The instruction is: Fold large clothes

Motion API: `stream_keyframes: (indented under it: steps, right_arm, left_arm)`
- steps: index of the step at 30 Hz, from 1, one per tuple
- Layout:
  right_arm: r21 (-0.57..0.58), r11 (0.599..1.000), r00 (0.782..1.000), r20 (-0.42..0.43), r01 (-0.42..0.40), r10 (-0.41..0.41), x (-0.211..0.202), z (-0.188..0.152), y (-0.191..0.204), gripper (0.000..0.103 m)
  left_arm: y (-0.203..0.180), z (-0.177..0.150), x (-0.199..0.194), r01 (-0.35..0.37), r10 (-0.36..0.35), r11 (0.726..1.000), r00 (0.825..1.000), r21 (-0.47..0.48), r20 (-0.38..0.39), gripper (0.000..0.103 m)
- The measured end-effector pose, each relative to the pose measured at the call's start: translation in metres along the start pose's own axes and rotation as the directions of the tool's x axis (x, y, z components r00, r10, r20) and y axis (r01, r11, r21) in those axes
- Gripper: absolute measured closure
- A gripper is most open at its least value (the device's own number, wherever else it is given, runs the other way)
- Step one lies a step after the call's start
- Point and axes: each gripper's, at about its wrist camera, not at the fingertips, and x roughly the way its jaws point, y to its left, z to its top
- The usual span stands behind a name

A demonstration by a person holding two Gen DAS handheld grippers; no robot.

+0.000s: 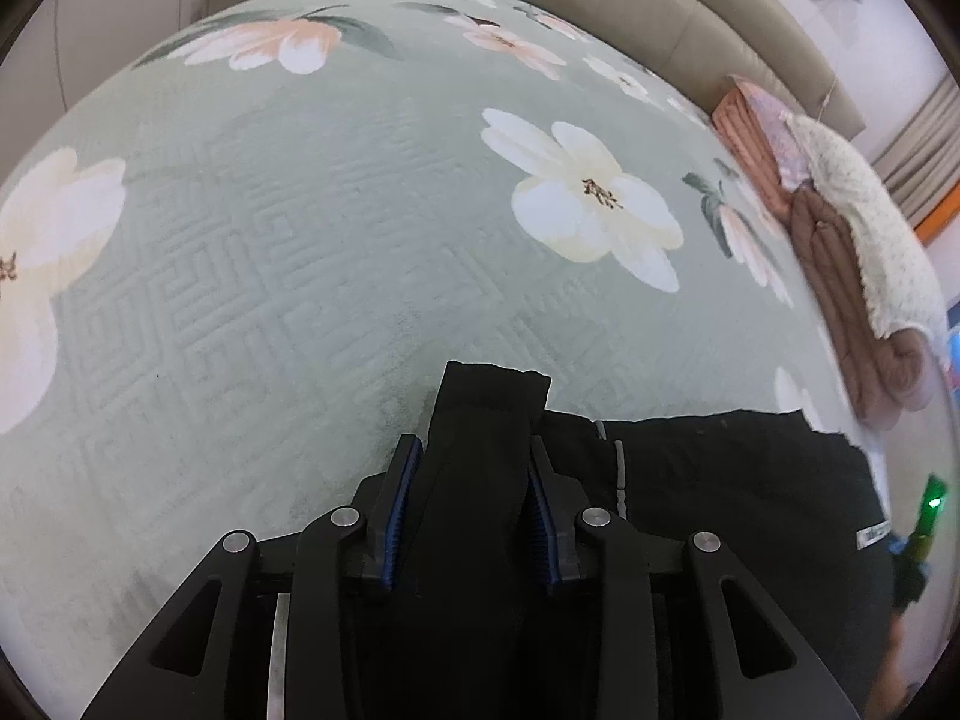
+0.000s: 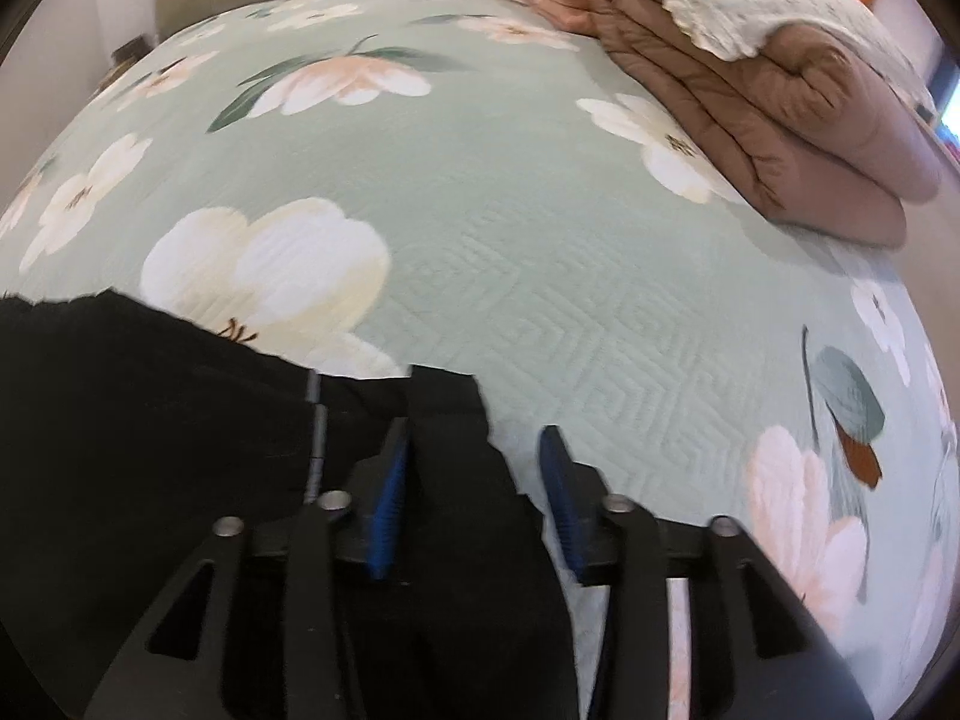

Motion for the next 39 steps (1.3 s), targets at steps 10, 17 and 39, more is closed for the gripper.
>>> stream_keyframes:
  steps: [10,17,39]
  right_arm:
    - [0.248,0.954,0.985,0.019,-0.171,0.171,-0.119,-0.059,-0.059,0.034]
    - [-0.036,0.962,0.963,-0.024,-0.27,0.269,-0.205,-0.138,0.043,0.026]
    - [-0.198,0.96,0.976,0.054,-0.198,0.212,-0.118,-0.137,0.13,0.017]
  left_arm:
    - [-0.009,-0.008,-0.135,-0.005,0.003,1.0,0.994,0.017,0.113,0.065]
    - [-0.099,-0.097,-0.186,0.049,-0.071,0.962,0.995,0.268,0.073,0.053]
    - [-0.171,-0.164,-0.062,0.008,0.024,0.925,0.996,0.379,-0.081,0.052]
